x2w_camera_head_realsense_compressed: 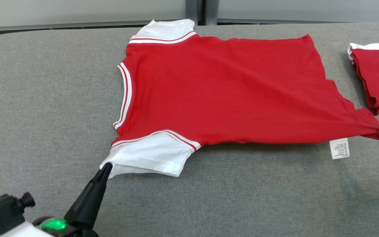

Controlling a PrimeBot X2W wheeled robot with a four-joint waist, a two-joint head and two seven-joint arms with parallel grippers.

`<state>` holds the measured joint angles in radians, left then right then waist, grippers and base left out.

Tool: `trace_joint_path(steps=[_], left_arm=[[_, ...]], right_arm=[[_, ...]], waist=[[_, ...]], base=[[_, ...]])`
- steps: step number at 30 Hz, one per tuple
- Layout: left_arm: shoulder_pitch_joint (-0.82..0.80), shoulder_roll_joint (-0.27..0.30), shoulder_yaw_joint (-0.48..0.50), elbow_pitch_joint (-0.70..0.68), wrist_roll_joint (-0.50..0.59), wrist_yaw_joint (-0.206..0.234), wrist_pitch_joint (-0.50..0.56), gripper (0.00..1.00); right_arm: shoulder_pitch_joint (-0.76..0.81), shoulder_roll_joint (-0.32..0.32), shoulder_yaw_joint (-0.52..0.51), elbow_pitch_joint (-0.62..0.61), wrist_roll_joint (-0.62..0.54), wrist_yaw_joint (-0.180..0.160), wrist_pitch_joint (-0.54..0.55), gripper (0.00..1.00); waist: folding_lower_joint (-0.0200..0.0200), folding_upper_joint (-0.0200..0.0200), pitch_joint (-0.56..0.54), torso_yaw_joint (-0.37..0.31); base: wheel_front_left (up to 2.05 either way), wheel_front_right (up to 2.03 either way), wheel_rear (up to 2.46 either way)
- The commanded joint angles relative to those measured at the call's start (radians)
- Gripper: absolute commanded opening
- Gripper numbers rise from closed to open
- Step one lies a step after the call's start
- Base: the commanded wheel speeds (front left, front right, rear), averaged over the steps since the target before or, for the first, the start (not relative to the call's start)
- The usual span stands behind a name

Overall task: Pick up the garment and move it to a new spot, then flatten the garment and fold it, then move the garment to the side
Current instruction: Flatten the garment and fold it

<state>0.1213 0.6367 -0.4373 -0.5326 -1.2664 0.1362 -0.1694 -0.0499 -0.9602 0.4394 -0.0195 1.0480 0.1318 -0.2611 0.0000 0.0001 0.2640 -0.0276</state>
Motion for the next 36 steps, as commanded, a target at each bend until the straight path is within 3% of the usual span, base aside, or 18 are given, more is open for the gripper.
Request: trace_joint_path(steps=[1,16,23,32,33,34,35,36], left_arm=[[-0.026,-0.001,0.004,0.005,-0.002,0.005,0.005,0.00],[-0.397,-0.157,-0.028,0.335,0.012,-0.067,0.045,0.00],[-0.541,-0.185,-0.022,0.463,0.030,-0.108,0.052,0.00],[-0.686,-0.202,-0.086,0.654,0.107,-0.176,0.079,0.00],[-0.697,-0.203,-0.092,0.673,0.118,-0.181,0.080,0.00],[-0.709,-0.206,-0.098,0.689,0.130,-0.185,0.074,0.15],[-0.718,-0.210,-0.100,0.705,0.137,-0.186,0.067,0.46],[-0.729,-0.214,-0.103,0.719,0.151,-0.184,0.057,1.00]], right_arm=[[0.009,0.016,-0.003,0.000,-0.004,-0.002,-0.005,0.00],[-0.254,0.176,0.069,0.214,-0.052,-0.002,0.010,0.00],[-0.346,0.196,0.069,0.284,-0.082,-0.002,-0.002,0.00],[-0.467,0.234,0.120,0.371,-0.096,-0.002,-0.005,0.00],[-0.477,0.240,0.121,0.379,-0.091,-0.002,-0.005,0.10],[-0.487,0.245,0.116,0.384,-0.090,-0.002,-0.006,0.56],[-0.494,0.252,0.105,0.391,-0.091,-0.002,-0.006,1.00],[-0.499,0.258,0.098,0.395,-0.097,-0.002,-0.006,1.00]], waist=[[0.0000,-0.0001,0.003,0.001],[0.0000,-0.0001,0.114,0.024],[0.0000,-0.0001,0.158,0.016],[0.0000,-0.0001,0.203,0.004],[0.0000,-0.0001,0.205,0.004],[0.0000,-0.0001,0.207,0.005],[0.0000,-0.0001,0.207,0.006],[0.0000,-0.0001,0.207,0.007]], base=[[0.00,0.00,0.00],[0.00,0.00,0.00],[0.00,0.00,0.00],[0.00,0.00,0.00],[0.00,0.00,0.00],[0.00,0.00,0.00],[0.00,0.00,0.00],[0.00,0.00,0.00]])
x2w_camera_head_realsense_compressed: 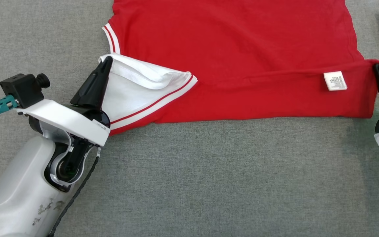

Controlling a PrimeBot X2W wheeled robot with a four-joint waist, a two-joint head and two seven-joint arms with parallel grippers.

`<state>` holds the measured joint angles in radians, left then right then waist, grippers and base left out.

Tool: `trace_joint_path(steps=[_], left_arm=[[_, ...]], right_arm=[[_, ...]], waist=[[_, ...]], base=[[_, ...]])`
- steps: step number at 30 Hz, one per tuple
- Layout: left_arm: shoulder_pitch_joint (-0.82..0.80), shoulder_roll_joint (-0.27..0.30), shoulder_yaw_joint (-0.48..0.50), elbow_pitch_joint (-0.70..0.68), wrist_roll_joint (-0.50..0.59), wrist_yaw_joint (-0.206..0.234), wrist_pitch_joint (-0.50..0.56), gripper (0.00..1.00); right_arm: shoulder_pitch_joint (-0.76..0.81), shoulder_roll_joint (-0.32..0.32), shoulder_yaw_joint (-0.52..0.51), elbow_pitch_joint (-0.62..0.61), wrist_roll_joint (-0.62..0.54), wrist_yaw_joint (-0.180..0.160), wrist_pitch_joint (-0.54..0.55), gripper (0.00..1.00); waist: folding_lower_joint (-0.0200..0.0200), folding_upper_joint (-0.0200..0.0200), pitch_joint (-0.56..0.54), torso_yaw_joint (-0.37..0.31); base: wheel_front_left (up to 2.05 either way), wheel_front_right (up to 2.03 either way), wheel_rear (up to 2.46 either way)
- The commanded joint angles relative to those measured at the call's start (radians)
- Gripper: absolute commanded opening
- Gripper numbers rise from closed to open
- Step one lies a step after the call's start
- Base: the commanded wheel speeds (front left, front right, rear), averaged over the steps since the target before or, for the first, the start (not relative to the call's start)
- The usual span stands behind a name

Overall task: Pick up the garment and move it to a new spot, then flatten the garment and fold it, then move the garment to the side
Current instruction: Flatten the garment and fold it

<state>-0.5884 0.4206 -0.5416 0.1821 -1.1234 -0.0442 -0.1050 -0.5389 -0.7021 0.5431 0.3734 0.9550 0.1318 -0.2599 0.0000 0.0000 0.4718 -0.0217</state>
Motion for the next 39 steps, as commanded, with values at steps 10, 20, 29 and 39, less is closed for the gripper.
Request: trace_joint_path(steps=[10,20,29,39], left_arm=[[0.078,-0.027,0.048,0.005,0.154,0.051,-0.152,1.00],[0.347,-0.053,0.035,-0.014,0.061,0.128,-0.094,1.00],[0.318,-0.051,0.013,0.043,0.016,0.139,0.019,0.62],[0.315,-0.023,0.008,0.027,0.031,0.126,0.029,0.00]], right_arm=[[0.093,0.053,-0.145,-0.046,-0.121,-0.002,-0.006,1.00],[0.271,0.118,-0.214,-0.105,-0.164,-0.002,-0.006,1.00],[0.255,0.133,-0.191,-0.103,-0.157,-0.002,-0.006,1.00],[0.249,0.149,-0.116,-0.026,-0.071,-0.002,-0.006,1.00]], waist=[[0.0000,0.0000,-0.045,0.001],[0.0000,0.0000,-0.077,0.005],[0.0000,0.0000,-0.078,-0.013],[0.0000,0.0000,-0.091,-0.006]], base=[[0.00,0.00,0.00],[0.00,0.00,0.00],[0.00,0.00,0.00],[0.00,0.00,0.00]])
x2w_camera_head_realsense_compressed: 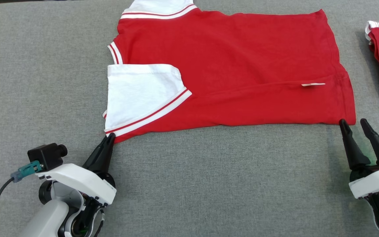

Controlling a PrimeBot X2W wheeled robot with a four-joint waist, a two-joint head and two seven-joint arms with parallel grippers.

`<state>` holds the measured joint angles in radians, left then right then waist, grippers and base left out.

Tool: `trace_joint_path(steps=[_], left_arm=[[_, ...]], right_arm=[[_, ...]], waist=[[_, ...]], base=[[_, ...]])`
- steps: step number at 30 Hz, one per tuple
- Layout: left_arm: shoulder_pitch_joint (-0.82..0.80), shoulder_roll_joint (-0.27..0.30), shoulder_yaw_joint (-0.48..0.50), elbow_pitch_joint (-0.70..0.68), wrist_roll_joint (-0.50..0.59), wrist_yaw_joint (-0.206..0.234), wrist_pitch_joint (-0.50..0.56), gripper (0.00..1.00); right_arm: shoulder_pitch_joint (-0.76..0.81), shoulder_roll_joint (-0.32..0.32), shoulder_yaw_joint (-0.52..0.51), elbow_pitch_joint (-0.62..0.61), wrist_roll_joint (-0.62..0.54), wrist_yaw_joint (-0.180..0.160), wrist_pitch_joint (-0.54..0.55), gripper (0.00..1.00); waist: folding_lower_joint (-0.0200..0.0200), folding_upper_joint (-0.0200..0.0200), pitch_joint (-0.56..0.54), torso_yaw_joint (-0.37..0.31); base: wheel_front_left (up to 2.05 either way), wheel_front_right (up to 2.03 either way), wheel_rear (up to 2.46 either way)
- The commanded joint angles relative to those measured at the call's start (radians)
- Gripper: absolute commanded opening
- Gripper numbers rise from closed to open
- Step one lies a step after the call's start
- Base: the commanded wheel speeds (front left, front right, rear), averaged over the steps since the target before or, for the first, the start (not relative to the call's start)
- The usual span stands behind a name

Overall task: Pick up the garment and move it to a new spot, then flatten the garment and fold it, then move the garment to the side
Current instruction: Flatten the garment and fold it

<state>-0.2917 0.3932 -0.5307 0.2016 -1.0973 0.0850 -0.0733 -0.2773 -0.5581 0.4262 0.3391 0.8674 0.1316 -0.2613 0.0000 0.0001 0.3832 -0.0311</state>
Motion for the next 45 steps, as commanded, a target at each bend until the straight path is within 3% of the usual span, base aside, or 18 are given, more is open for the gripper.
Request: trace_joint_path(steps=[1,13,14,15,16,27,35,45], left_arm=[[0.018,0.012,0.001,0.000,0.007,-0.004,-0.006,0.00],[-0.024,0.056,0.002,-0.057,0.034,0.016,0.017,0.00],[-0.027,0.057,0.001,-0.060,0.037,0.018,0.017,0.00],[-0.029,0.059,-0.001,-0.063,0.040,0.019,0.020,0.00],[-0.029,0.059,-0.003,-0.066,0.042,0.020,0.020,0.00],[0.065,0.109,-0.013,-0.157,0.041,0.036,0.031,0.00],[0.226,0.170,-0.039,-0.317,0.037,0.111,0.062,0.00],[0.361,0.226,-0.072,-0.459,0.054,0.187,0.089,0.00]], right_arm=[[-0.018,0.010,0.006,0.022,0.038,-0.002,-0.005,1.00],[-0.113,0.019,0.123,0.156,0.183,-0.001,0.019,1.00],[-0.119,0.017,0.139,0.157,0.194,-0.001,0.019,0.47],[-0.122,0.013,0.156,0.155,0.203,-0.001,0.018,0.05],[-0.122,0.006,0.168,0.152,0.214,-0.001,0.016,0.00],[-0.028,-0.147,0.187,0.054,0.267,-0.002,-0.006,0.00],[0.101,-0.241,0.198,-0.051,0.270,-0.002,-0.006,0.00],[0.315,-0.290,0.094,-0.166,0.252,-0.002,-0.005,0.00]], waist=[[0.0000,-0.0001,-0.004,0.005],[0.0000,-0.0001,0.003,0.023],[0.0000,-0.0001,0.003,0.024],[0.0000,-0.0001,0.003,0.026],[0.0000,-0.0001,0.001,0.027],[0.0000,-0.0001,-0.042,0.025],[0.0000,-0.0001,-0.070,0.014],[0.0000,-0.0001,-0.073,0.042]], base=[[0.00,0.00,0.00],[0.00,0.00,0.00],[0.00,0.00,0.00],[0.00,0.00,0.00],[0.00,0.00,0.00],[0.00,0.00,0.00],[0.00,0.00,0.00],[0.00,0.00,0.00]])
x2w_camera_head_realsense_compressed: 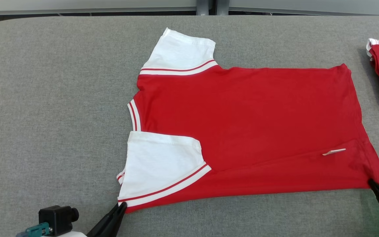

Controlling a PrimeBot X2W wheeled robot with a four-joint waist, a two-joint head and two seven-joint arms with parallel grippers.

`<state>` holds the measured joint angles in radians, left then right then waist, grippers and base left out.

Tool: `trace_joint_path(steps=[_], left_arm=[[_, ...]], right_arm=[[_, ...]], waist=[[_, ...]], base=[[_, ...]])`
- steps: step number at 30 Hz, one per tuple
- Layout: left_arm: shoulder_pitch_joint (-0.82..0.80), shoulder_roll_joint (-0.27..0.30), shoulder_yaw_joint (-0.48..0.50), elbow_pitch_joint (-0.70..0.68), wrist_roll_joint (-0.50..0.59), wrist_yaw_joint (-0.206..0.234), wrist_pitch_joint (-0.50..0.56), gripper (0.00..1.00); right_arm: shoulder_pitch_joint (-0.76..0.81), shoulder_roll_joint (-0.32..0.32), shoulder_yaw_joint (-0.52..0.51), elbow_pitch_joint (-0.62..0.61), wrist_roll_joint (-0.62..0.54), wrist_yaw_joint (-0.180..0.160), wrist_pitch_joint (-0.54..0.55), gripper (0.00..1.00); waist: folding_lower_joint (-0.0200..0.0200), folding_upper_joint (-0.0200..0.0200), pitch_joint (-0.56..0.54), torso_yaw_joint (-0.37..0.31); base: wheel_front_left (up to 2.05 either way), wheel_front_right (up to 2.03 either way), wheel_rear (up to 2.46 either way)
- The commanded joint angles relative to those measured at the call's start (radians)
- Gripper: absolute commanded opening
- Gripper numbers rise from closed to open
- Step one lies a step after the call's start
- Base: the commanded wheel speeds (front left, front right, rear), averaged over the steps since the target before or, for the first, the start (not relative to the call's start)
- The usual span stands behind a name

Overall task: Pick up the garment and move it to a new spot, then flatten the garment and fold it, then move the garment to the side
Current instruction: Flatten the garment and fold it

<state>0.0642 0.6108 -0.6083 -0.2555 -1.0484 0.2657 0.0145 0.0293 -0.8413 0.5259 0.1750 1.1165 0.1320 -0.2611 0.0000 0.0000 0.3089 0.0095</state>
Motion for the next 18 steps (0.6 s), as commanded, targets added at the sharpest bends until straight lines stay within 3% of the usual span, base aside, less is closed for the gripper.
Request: trace_joint_path(steps=[1,7,8,9,10,11,12,13,15,18], left_arm=[[0.008,0.011,0.006,-0.009,0.004,0.010,0.002,0.00],[-0.017,-0.007,-0.004,0.005,0.006,0.007,0.008,0.00],[-0.021,-0.010,-0.010,0.013,0.007,0.003,0.013,0.00],[-0.021,-0.010,-0.010,0.013,0.007,0.003,0.013,0.00],[-0.026,-0.014,-0.017,0.022,0.007,0.000,0.018,0.01],[-0.032,-0.020,-0.021,0.030,0.007,-0.002,0.022,0.20],[-0.038,-0.022,-0.027,0.040,0.007,-0.005,0.029,0.33],[-0.043,-0.023,-0.032,0.049,0.012,-0.008,0.033,0.45],[-0.048,-0.024,-0.041,0.064,0.014,-0.003,0.043,1.00],[-0.049,-0.013,-0.039,0.069,0.024,0.011,0.045,1.00]], right_arm=[[0.024,-0.009,-0.017,-0.011,0.005,-0.003,-0.005,0.00],[0.065,0.001,-0.043,-0.036,-0.013,-0.003,0.000,0.00],[0.066,0.006,-0.045,-0.038,-0.018,-0.003,0.001,0.21],[0.066,0.006,-0.045,-0.038,-0.018,-0.003,0.001,0.21],[0.067,0.010,-0.049,-0.039,-0.023,-0.003,0.001,0.40],[0.068,0.013,-0.051,-0.040,-0.028,-0.003,0.002,0.47],[0.069,0.016,-0.054,-0.038,-0.035,-0.003,0.002,0.89],[0.071,0.018,-0.059,-0.037,-0.041,-0.003,0.002,1.00],[0.075,0.022,-0.075,-0.040,-0.053,-0.003,0.001,1.00],[0.095,0.024,-0.113,-0.050,-0.072,-0.003,-0.003,1.00]], waist=[[0.0000,0.0000,0.003,0.003],[0.0000,0.0000,0.015,0.006],[0.0000,0.0000,0.015,0.006],[0.0000,0.0000,0.015,0.006],[0.0000,0.0000,0.015,0.005],[0.0000,0.0000,0.014,0.004],[0.0000,0.0000,0.013,0.003],[0.0000,0.0000,0.012,0.002],[0.0000,0.0000,0.010,-0.002],[0.0000,0.0000,0.002,-0.008]], base=[[0.00,0.00,0.00],[0.00,0.00,0.00],[0.00,0.00,0.00],[0.00,0.00,0.00],[0.00,0.00,0.00],[0.00,0.00,0.00],[0.00,0.00,0.00],[0.00,0.00,0.00],[0.00,0.00,0.00],[0.00,0.00,0.00]])
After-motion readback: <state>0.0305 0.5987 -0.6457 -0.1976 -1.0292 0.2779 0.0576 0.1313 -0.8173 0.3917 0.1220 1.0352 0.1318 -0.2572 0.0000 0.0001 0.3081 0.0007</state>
